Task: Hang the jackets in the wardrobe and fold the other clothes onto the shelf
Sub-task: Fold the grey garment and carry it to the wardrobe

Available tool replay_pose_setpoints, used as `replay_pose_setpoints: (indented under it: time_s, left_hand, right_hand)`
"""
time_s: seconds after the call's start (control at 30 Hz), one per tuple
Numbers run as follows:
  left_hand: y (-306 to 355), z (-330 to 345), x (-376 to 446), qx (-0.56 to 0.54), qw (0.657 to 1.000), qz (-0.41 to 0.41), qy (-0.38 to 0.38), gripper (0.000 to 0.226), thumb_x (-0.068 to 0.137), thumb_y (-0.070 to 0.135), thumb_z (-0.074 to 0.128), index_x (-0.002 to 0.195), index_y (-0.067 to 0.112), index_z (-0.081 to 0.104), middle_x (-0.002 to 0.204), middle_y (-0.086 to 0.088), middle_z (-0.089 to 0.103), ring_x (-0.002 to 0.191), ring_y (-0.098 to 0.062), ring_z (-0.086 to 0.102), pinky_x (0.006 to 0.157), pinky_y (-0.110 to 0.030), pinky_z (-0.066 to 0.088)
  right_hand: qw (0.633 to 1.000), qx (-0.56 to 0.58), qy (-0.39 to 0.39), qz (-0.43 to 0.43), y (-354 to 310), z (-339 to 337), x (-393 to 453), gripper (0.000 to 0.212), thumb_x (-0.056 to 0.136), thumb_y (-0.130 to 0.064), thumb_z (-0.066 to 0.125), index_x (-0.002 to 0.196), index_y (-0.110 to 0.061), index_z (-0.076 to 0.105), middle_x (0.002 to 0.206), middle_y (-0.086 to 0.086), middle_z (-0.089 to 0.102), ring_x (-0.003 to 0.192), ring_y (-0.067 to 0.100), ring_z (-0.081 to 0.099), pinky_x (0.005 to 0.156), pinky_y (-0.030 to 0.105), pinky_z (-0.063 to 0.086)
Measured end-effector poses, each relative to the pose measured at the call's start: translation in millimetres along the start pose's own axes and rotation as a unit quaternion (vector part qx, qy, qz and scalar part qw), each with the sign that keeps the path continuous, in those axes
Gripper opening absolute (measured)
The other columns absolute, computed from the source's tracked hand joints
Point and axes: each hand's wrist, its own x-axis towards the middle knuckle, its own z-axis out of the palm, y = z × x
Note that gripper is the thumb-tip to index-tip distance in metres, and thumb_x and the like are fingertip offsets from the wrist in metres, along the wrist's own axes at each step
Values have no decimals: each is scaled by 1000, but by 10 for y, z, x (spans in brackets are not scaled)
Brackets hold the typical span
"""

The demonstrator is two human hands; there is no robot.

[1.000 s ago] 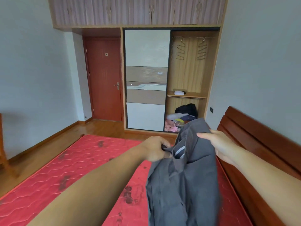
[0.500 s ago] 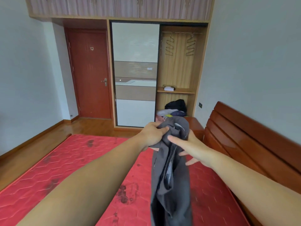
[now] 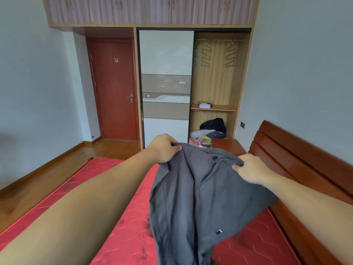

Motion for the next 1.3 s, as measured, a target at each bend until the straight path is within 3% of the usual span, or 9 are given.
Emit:
replay_pose_setpoints:
  time_s: [0.17, 0.27, 0.4, 0.57, 0.87, 1.03, 1.17, 1.23, 1.3]
  left_hand:
    - [42, -15, -70, 165, 986, -13, -21, 21, 96, 25, 47, 98, 8, 61, 116, -17, 63, 106, -38, 58, 77, -33, 42]
    - [-14, -26, -84, 162, 985, 2, -62, 22, 96, 24, 48, 88, 6, 57, 109, -18, 64, 101, -37, 57, 77, -32, 42]
    - [117, -58, -127, 35, 997, -39, -48, 46, 95, 38, 58, 58, 12, 47, 60, -3, 48, 60, -20, 45, 54, -29, 33]
    - [510, -98, -183, -163, 979, -98, -67, 33, 94, 38, 61, 78, 9, 60, 59, -4, 52, 31, -8, 48, 31, -9, 29]
    - [828, -11, -202, -405, 903, -67, -130, 18, 97, 9, 54, 86, 12, 68, 82, -8, 68, 61, -11, 63, 51, -19, 50]
    - [791, 110, -241, -515, 828, -61, -213, 49, 92, 54, 52, 111, 12, 69, 103, -6, 71, 87, -17, 67, 80, -28, 54]
    - [770, 319, -375, -335, 915, 153, -165, 66, 73, 30, 78, 135, 24, 55, 130, 7, 63, 122, -6, 56, 108, -25, 39]
    - [770, 473, -392, -198, 961, 187, -47, 69, 75, 15, 77, 139, 22, 52, 128, 8, 63, 119, -4, 55, 100, -15, 38]
    - [728, 555, -400, -116, 967, 212, 85, 37, 84, 6, 63, 120, 13, 63, 101, 1, 71, 97, -13, 62, 82, -16, 42]
  right_hand:
    - [999, -27, -33, -20, -161, -171, -20, 27, 97, -24, 54, 78, -6, 62, 83, 8, 64, 79, 24, 58, 64, 30, 36]
    - [998, 28, -51, -7, -192, -294, -46, 24, 94, -21, 59, 75, -7, 61, 75, 8, 60, 68, 19, 53, 59, 30, 33]
    - [975, 196, -88, 55, -293, -393, -120, 10, 91, -8, 60, 94, -7, 69, 91, 8, 69, 82, 22, 62, 70, 29, 46]
    - [857, 481, -143, 114, -490, -439, -179, 31, 94, 1, 44, 110, -22, 57, 77, 6, 61, 54, 15, 56, 46, 21, 47]
    - [850, 515, -85, 72, -725, -482, -303, 45, 99, -3, 41, 138, -26, 41, 85, 17, 68, 56, 19, 71, 45, 27, 54]
    - [806, 580, -30, 114, -650, -449, -271, 49, 101, -2, 38, 148, -15, 30, 86, 21, 66, 62, 24, 70, 44, 29, 55]
    - [752, 643, -20, 143, -615, -439, -213, 38, 101, -3, 37, 137, 7, 40, 84, 21, 63, 53, 22, 69, 40, 26, 52]
    - [752, 643, -35, 141, -631, -455, -215, 28, 100, -2, 37, 125, 6, 48, 85, 20, 64, 62, 22, 68, 42, 26, 54]
    - [796, 587, -47, 142, -598, -505, -213, 20, 98, -3, 39, 115, 1, 49, 82, 19, 66, 68, 24, 67, 45, 29, 55]
